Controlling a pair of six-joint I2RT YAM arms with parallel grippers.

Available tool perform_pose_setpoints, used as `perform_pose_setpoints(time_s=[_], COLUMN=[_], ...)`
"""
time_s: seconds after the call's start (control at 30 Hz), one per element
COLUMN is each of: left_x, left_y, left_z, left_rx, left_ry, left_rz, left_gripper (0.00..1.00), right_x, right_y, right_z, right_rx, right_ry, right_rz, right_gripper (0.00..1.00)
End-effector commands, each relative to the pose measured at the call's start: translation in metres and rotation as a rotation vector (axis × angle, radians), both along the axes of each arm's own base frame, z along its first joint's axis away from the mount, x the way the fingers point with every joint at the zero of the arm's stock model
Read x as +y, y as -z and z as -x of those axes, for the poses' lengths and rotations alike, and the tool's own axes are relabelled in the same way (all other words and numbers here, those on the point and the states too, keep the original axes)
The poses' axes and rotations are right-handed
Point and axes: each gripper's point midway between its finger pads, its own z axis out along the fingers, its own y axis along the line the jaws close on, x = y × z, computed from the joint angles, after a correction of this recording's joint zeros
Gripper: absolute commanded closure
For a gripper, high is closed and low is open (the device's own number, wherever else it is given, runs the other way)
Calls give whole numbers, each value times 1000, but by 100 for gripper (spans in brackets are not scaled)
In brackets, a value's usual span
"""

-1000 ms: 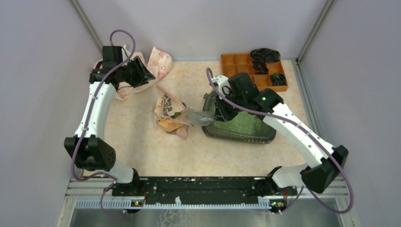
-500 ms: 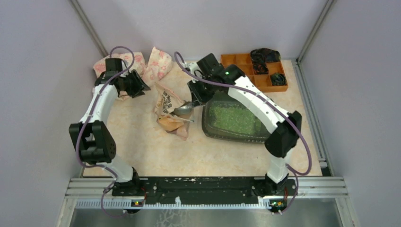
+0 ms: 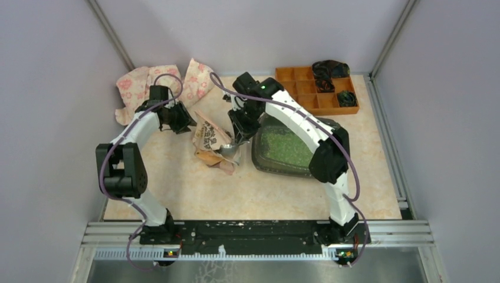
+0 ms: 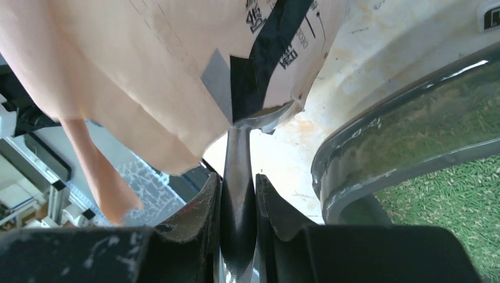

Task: Fill the litter box with clean litter
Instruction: 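Scoop the cat litter from the cat litter bag.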

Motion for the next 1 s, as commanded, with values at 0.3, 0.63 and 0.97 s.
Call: perform_pose_setpoints(time_s=[0.3, 0.63, 0.97], left_x=[-7, -10, -5], left_y=[4, 6, 6], left_z=[-13, -9, -8], left_rx=[-39, -32, -30], left_ry=[35, 47, 39], left_rz=[3, 18, -14], left_gripper=[53, 53, 53], right_x=[51, 45, 45], right_y=[36, 67, 71], right_z=[6, -26, -80], right_rx=[350, 308, -140], right_ry=[90, 221, 356], right_rz=[22, 91, 167], right_gripper=[100, 100, 100])
